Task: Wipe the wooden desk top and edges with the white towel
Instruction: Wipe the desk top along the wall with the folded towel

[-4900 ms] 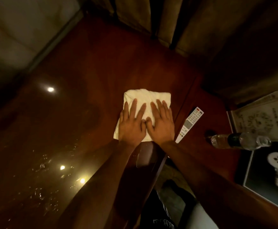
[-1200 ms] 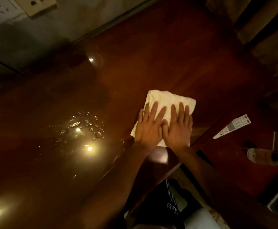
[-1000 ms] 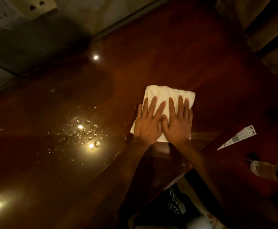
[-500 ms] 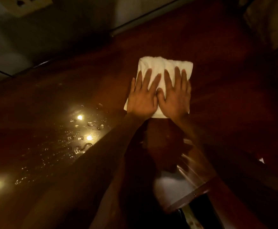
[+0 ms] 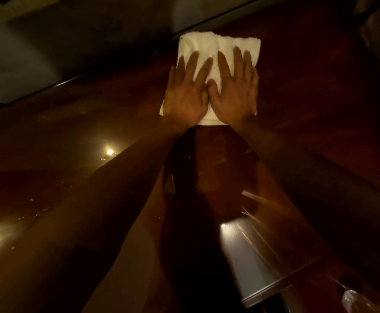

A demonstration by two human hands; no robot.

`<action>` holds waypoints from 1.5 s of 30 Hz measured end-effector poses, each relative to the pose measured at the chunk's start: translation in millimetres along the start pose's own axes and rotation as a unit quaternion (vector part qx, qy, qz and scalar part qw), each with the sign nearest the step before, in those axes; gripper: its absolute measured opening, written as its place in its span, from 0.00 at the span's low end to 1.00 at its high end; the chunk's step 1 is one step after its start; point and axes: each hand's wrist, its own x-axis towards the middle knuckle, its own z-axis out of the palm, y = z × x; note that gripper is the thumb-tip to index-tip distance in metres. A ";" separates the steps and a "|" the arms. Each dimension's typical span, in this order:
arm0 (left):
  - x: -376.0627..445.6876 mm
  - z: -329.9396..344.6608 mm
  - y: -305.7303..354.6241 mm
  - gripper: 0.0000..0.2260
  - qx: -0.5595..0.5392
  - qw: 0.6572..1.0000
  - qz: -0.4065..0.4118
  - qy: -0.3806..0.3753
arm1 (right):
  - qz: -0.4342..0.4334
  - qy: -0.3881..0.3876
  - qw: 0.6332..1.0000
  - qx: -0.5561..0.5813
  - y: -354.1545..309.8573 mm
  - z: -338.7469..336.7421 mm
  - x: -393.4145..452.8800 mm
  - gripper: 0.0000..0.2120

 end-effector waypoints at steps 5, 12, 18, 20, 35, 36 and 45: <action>28.2 -4.5 -8.7 0.23 0.010 1.000 -0.013 -0.011 | -0.017 0.007 1.000 0.002 -0.5 0.1 32.7 0.29; 27.9 -10.9 -11.0 0.24 0.001 1.000 -0.026 -0.016 | -0.015 0.034 0.999 0.009 -4.3 0.5 36.1 0.30; -6.3 -16.0 -8.2 0.24 -0.011 0.999 -0.026 -0.041 | -0.017 0.026 0.999 0.018 -12.0 2.5 1.4 0.30; -23.6 -16.3 -7.4 0.24 -0.009 0.999 -0.032 -0.041 | -0.019 0.022 0.999 0.027 -16.2 2.8 -14.6 0.30; -176.4 -7.4 -7.8 0.26 -0.030 0.998 -0.027 -0.041 | -0.025 0.019 0.999 0.025 -55.7 9.1 -163.0 0.29; -187.6 -7.2 -7.1 0.26 -0.034 0.998 -0.031 -0.040 | -0.027 0.021 0.999 0.026 -58.8 9.4 -173.6 0.29; -279.4 -2.8 5.2 0.27 -0.052 0.997 -0.042 -0.045 | -0.021 -0.005 0.999 0.031 -75.6 5.0 -263.3 0.30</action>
